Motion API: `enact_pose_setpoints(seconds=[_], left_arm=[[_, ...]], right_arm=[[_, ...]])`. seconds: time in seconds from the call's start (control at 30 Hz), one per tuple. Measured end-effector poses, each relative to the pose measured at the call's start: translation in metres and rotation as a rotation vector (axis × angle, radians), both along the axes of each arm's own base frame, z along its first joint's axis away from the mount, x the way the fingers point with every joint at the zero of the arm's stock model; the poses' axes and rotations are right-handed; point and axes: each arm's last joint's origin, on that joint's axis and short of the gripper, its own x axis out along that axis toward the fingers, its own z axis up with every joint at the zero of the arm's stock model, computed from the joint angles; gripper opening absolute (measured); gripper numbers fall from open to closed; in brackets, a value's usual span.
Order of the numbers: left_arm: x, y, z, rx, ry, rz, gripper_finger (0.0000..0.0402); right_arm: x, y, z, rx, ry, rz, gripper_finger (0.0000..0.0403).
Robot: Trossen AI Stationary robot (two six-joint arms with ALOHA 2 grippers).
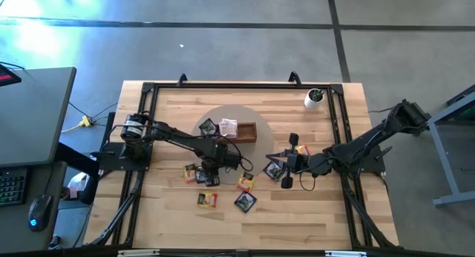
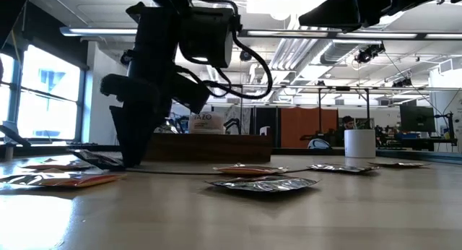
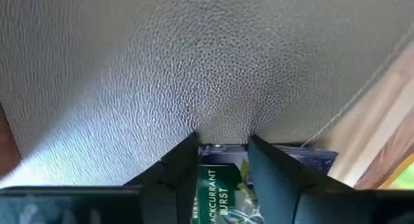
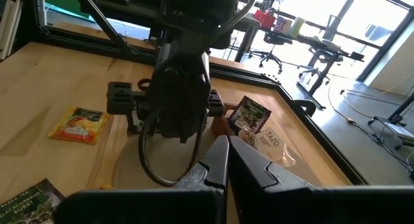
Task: Pick & Place Tea
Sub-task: Put the purple tea bag into the left section of the wooden organizer
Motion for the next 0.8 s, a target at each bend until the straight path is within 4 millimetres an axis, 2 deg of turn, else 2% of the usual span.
enact_pose_setpoints(seconds=[0.13,0.27,0.47,0.6,0.8], left_arm=[[0.009,-0.003,0.018,0.008,0.016,0.076,0.0125],[0.011,-0.005,0.043,0.016,0.053,0.118,0.0146],[0.005,-0.008,0.049,0.045,0.120,0.227,0.0201],[0.001,-0.028,0.049,0.078,0.119,0.263,0.0225],[-0.009,-0.065,0.050,0.223,0.041,0.267,0.0229]], right_arm=[[0.000,0.000,0.000,0.000,0.000,0.000,0.0003],[0.000,0.000,0.000,0.000,0.000,0.000,0.0008],[0.000,0.000,0.000,0.010,0.001,0.014,0.0002],[0.000,0.002,-0.001,0.021,0.011,0.056,0.0007],[-0.001,0.001,-0.006,0.043,0.032,0.054,0.0003]])
